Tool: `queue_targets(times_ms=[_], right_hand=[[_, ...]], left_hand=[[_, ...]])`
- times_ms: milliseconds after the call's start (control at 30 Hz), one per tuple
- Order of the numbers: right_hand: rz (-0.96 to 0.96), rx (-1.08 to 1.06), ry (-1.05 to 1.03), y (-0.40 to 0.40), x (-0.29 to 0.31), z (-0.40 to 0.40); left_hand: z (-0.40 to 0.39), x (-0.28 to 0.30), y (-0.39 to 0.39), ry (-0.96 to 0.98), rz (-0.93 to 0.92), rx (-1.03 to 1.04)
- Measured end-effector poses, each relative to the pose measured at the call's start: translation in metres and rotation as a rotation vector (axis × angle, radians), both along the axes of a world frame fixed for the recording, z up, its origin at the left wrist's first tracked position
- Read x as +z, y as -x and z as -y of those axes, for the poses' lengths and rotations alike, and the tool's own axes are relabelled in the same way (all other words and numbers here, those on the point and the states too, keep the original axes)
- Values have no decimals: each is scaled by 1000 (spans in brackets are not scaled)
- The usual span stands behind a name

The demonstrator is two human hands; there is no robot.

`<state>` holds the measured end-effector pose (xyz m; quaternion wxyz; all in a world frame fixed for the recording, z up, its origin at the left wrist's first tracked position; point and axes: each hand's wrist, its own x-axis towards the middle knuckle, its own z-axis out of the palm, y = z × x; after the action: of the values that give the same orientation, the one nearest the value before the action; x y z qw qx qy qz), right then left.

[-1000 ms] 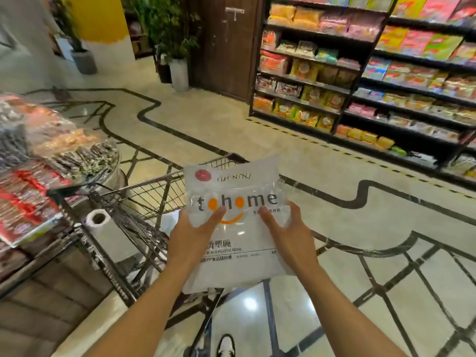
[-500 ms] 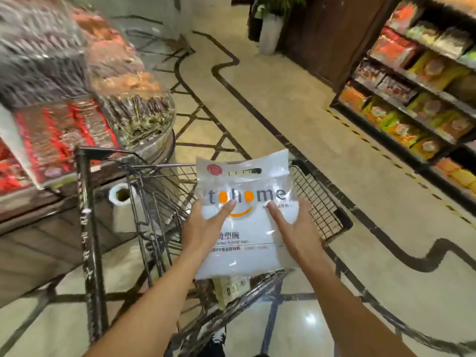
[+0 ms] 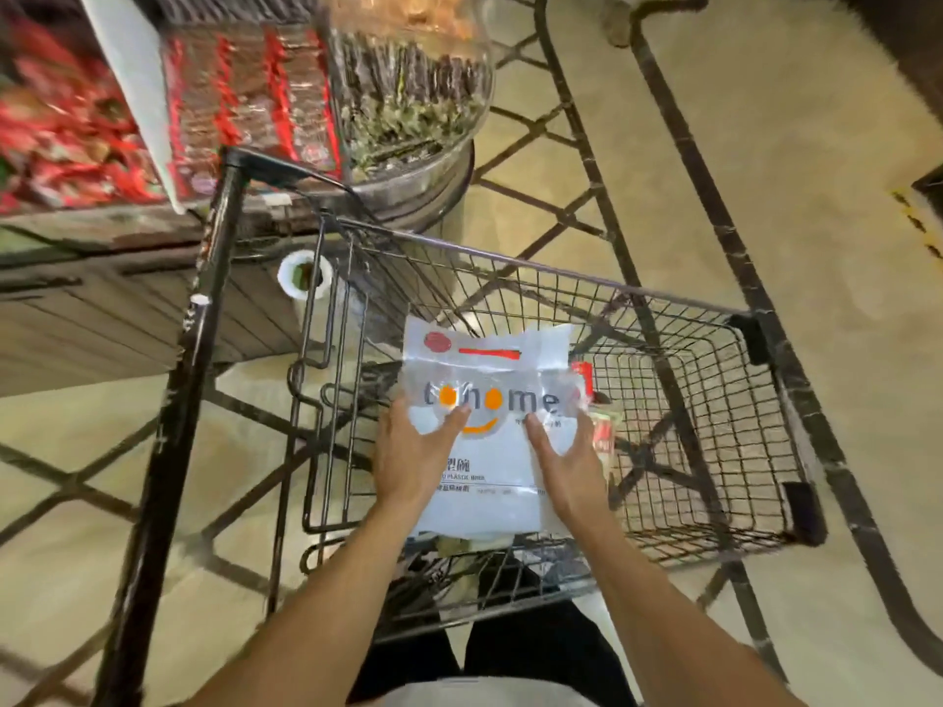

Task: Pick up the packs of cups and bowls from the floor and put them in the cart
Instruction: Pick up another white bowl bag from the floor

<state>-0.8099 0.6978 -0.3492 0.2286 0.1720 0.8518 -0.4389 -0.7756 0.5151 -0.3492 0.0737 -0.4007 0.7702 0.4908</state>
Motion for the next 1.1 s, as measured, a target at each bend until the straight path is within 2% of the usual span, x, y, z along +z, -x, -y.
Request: queue_targets(times_ms=[167,300,400,500,567,667,800,867,933,1100], right_hand=[[124,47,75,16,-19,-9],[189,121,61,30,-24,-16],[180,215,-22,33,-22,-23],[150,305,-71,37,-14,-24],[105,363,-113,41,-5,-23],[20,483,-222,52,15,-21],[-119,660,-348,69,46,-14],[-204,747,-416,74,65,-4],[-302,818,-452,77,86,12],[-585,997,-539,66,155,89]], left_hand=[[-12,-1,10,107,63,-2],[-19,5,16,310,84,-35],[-23,7,13,298,30,-43],[-31,14,9,321,58,-90],[-33,23,7,425,75,-139],[-20,42,5,691,68,-267],[20,75,-9,974,-50,-420],[40,108,-15,1046,35,-444],[63,145,-27,1094,219,-440],[134,215,-106,1225,228,-225]])
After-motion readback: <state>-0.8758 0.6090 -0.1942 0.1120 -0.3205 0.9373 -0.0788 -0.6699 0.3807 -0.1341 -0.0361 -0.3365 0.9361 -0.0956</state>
